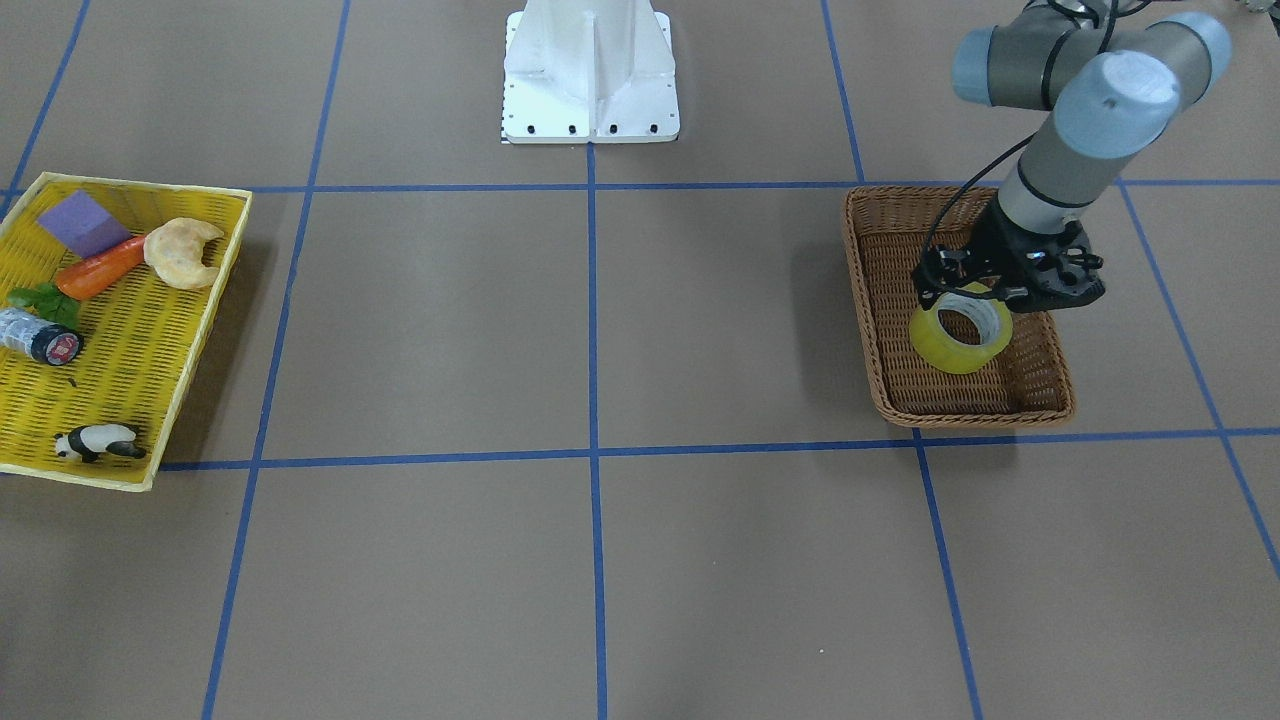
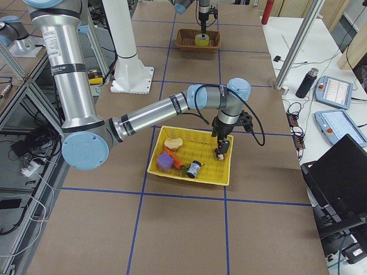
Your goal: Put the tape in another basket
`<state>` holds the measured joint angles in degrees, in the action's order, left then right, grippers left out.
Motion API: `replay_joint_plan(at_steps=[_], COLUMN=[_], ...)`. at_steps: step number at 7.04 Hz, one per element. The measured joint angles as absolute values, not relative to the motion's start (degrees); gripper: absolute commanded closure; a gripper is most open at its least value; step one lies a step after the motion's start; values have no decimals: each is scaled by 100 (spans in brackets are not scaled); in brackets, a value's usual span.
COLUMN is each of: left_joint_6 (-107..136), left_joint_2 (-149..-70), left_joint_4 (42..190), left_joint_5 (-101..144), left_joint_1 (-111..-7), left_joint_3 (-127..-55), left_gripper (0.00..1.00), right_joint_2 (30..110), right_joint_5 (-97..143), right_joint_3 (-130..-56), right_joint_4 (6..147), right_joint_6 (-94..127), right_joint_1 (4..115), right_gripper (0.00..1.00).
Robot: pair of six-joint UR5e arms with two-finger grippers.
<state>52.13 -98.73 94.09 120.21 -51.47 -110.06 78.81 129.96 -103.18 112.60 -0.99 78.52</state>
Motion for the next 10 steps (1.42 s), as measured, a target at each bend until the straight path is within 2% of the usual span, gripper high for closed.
replay_joint_plan(at_steps=[2, 3, 6, 8, 10], left_joint_6=[3341, 2488, -90, -897, -936], left_joint_2=[-9825, -9777, -9599, -9497, -9248], left_joint_4=[8186, 7941, 8037, 8110, 8370], left_joint_5=[12108, 12177, 13123, 13322, 13320], left_joint_1=[-6159, -6783, -8633, -9107, -9161], left_joint_3=[-11458, -11335, -10043, -9626, -9429], left_gripper=[2, 2, 2, 2, 2], right_joint_2=[7950, 8072, 8423, 8796, 9041], right_joint_5=[13004, 13010, 13037, 13083, 13325], right_joint_3=[-10275, -10250, -9703, -9555, -9535], right_joint_4=[11234, 11171, 10588, 10143, 9992], right_joint_6=[-182, -325, -722, -769, -874], right_joint_1=[8045, 8141, 8650, 8843, 9080], right_gripper=[0, 0, 0, 0, 0])
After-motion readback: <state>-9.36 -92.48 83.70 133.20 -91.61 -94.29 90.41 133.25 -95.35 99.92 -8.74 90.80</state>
